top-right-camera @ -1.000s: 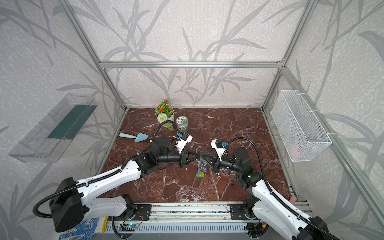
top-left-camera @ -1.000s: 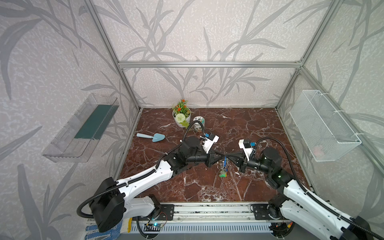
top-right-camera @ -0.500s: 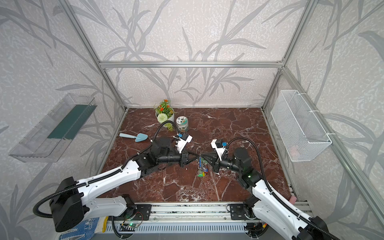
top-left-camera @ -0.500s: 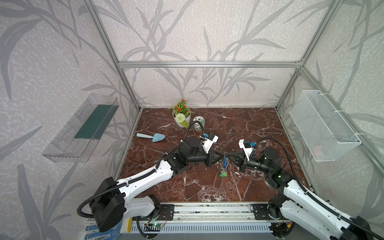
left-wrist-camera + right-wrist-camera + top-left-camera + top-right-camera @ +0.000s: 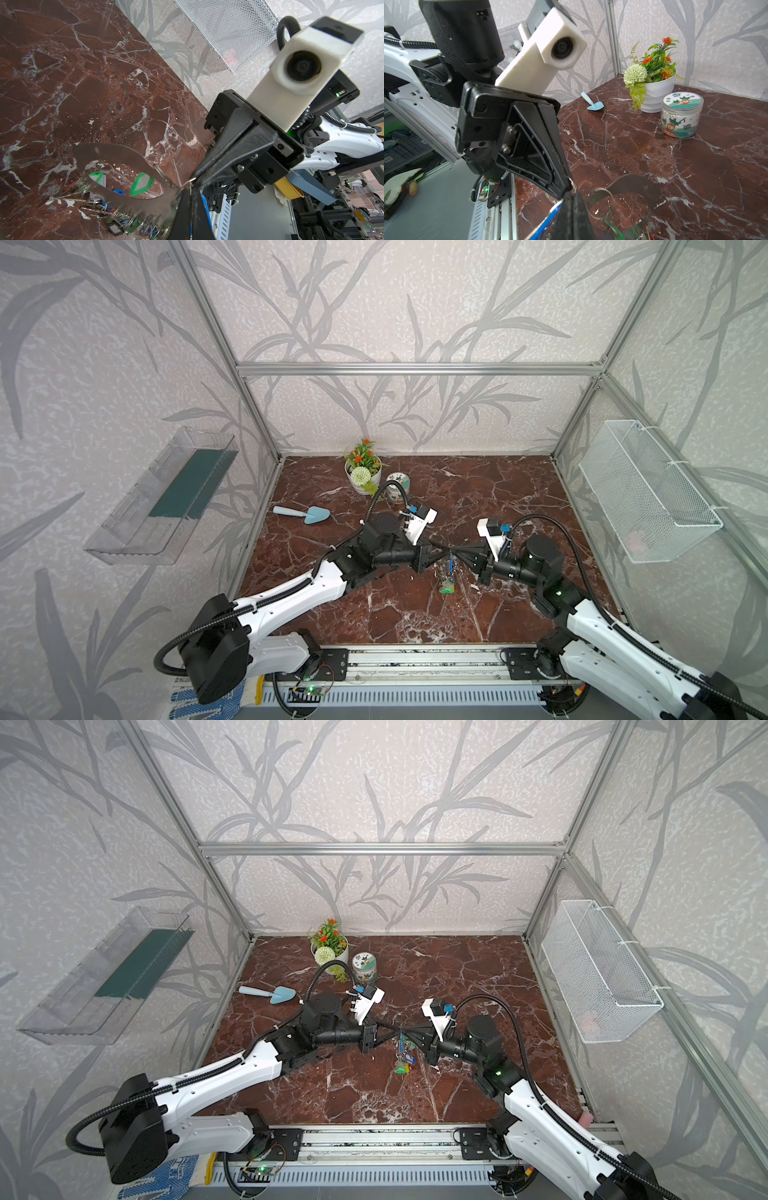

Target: Put the keys on the keyring

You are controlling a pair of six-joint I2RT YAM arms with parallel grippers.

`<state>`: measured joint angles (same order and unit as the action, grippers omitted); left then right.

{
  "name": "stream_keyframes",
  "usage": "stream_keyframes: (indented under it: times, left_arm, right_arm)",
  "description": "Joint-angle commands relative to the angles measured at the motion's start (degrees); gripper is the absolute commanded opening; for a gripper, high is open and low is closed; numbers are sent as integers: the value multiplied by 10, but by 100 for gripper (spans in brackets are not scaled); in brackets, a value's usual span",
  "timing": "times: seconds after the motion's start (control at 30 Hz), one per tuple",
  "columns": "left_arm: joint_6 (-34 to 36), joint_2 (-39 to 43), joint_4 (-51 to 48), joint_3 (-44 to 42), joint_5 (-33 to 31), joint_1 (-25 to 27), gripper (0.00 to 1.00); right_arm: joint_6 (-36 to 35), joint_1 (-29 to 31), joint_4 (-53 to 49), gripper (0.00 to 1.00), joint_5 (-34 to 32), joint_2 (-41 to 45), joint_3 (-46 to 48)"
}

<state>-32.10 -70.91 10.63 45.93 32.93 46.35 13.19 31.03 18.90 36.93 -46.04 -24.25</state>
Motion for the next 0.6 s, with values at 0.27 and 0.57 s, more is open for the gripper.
stream_keyframes:
  times: [0.27,0.57]
  left_arm:
    - [-8,6,-15,8,-45,-6,0]
    - [-30,5,-15,6,-43,-16,0]
  right_arm:
    - [-10,9,32,0,18,11,-4]
    - [-11,10,32,0,19,11,-2]
